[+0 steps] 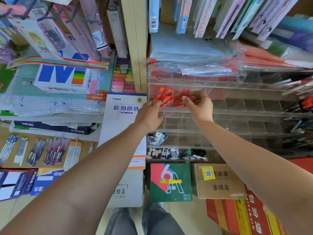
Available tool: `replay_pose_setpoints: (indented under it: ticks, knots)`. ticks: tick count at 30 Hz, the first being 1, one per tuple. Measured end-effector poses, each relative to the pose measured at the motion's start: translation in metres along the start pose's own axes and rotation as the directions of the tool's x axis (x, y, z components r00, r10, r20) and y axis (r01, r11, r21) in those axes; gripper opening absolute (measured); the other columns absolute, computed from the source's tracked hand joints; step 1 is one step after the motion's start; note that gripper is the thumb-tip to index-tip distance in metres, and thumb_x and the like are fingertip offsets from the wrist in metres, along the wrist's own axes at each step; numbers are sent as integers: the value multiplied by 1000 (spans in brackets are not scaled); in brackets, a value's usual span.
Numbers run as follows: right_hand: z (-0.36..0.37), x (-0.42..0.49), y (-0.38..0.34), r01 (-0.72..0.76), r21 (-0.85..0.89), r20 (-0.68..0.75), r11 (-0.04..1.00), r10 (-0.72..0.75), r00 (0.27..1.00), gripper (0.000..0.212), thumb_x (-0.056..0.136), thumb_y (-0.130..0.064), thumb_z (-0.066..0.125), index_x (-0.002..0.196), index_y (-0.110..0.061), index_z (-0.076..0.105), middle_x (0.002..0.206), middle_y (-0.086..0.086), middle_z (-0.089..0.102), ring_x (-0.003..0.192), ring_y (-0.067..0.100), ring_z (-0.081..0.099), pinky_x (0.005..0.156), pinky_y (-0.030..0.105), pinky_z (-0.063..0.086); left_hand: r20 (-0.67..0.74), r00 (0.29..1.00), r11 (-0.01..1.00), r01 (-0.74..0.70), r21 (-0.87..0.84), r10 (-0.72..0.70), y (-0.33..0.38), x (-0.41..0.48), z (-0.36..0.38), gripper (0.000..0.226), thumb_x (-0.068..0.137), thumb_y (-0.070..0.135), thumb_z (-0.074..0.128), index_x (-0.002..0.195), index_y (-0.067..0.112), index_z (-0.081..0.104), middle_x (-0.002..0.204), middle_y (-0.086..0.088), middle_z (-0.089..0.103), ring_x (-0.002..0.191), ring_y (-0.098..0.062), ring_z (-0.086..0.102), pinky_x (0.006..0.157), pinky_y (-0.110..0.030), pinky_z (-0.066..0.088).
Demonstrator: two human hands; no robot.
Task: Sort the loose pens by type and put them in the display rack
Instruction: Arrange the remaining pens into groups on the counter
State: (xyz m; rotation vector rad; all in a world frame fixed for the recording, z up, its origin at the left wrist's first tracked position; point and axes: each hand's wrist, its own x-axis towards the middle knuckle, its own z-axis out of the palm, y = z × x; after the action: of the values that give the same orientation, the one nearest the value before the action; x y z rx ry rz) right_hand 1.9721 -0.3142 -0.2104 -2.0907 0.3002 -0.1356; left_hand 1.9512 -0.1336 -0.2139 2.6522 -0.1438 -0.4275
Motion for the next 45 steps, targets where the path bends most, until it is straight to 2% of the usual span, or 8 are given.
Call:
replay_pose_setpoints:
  ticks: [5,9,15,19,25,33,40,45]
  knots:
    - [24,-31,-36,186,-11,135,982,-183,974,7,89,-12,63,91,-18,60,74,-3,59,62,9,51,61,21,46,-163,986,999,-41,-2,40,-27,-23,-20,30,94,20,51,123,13,55,118,-8,57,109,-28,55,83,-38,48]
    - [79,-71,-67,298,-60,345,953,-260,902,17,88,-4,57,101,-14,62,80,-7,61,63,9,57,65,25,49,-212,975,996,55,-77,-70,-86,-63,-38,26,92,16,49,115,19,62,112,-4,64,102,-27,60,79,-34,48]
    - [214,-160,-107,358,-180,587,916,-192,787,22,86,-4,55,103,-13,65,94,1,67,75,23,63,78,39,52,-180,963,978,192,-76,-203,-234,-166,-69,19,93,18,48,104,17,64,101,-5,67,95,-28,61,70,-31,42]
    - [325,-242,-143,382,-228,692,896,-127,711,24,90,-6,52,111,-9,64,103,8,67,85,25,63,58,18,50,-119,945,949,291,-119,-305,-358,-251,-82,20,97,18,44,102,10,62,93,-11,65,86,-31,60,70,-35,46]
    - [476,-357,-194,426,-245,823,871,-46,567,26,90,-5,52,111,-10,66,103,8,68,94,27,62,83,35,48,-7,903,900,427,-84,-429,-533,-363,-101,13,96,15,44,97,16,56,91,-11,57,82,-29,56,71,-35,47]
    - [645,-441,-249,519,-220,915,826,-9,402,17,88,-8,54,101,-17,62,99,2,65,98,26,62,88,41,49,-45,775,773,620,-134,-630,-699,-447,-116,35,94,27,49,125,11,55,122,-14,60,117,-33,52,94,-37,44]
    - [802,-469,-297,579,-177,946,796,-25,324,25,88,-8,53,112,-12,60,98,2,61,90,20,58,77,31,46,-49,724,714,663,-226,-688,-837,-458,-147,43,94,24,50,135,14,48,132,-10,54,121,-29,49,96,-36,42]
    - [900,-471,-333,583,-186,955,791,6,297,24,93,-12,51,116,-12,59,108,5,63,99,22,59,88,35,47,38,703,670,691,-270,-710,-940,-441,-177,42,94,22,47,135,11,47,123,-13,56,116,-29,51,92,-37,46]
